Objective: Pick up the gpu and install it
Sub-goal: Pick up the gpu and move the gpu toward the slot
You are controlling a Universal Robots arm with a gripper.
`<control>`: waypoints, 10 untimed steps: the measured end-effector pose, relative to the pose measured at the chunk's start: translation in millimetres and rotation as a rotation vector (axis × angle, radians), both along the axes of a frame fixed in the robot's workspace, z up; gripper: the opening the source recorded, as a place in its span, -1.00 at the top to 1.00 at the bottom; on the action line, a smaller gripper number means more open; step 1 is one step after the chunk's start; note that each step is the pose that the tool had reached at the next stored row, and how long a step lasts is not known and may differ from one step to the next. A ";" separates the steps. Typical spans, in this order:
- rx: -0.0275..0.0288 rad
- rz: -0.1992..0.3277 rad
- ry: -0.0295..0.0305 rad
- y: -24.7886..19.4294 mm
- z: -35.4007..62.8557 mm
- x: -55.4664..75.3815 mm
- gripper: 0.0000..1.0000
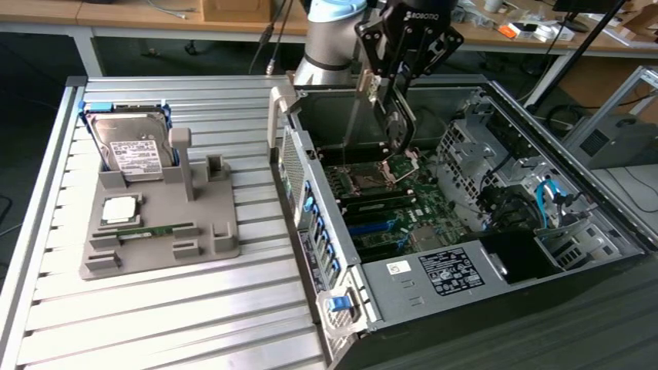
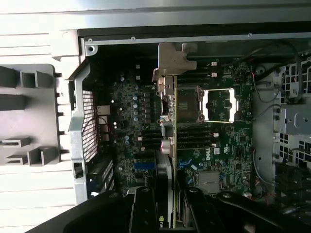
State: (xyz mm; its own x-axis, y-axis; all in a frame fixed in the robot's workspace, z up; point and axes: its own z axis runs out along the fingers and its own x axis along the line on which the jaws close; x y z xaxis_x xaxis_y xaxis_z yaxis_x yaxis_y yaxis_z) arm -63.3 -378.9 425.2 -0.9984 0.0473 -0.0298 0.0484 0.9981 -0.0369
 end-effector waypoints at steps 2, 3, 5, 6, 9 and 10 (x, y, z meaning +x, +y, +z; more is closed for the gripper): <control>-0.0009 0.000 0.0001 0.0 0.0 2.1 0.47; -0.0011 0.000 0.0000 0.0 0.0 2.9 0.47; -0.0019 0.000 0.0000 0.0 0.0 4.6 0.47; -0.0023 0.000 0.0000 0.0 0.0 5.5 0.47; -0.0030 0.000 0.0001 0.0 0.0 8.1 0.47; -0.0033 0.000 0.0000 0.0 0.0 9.0 0.47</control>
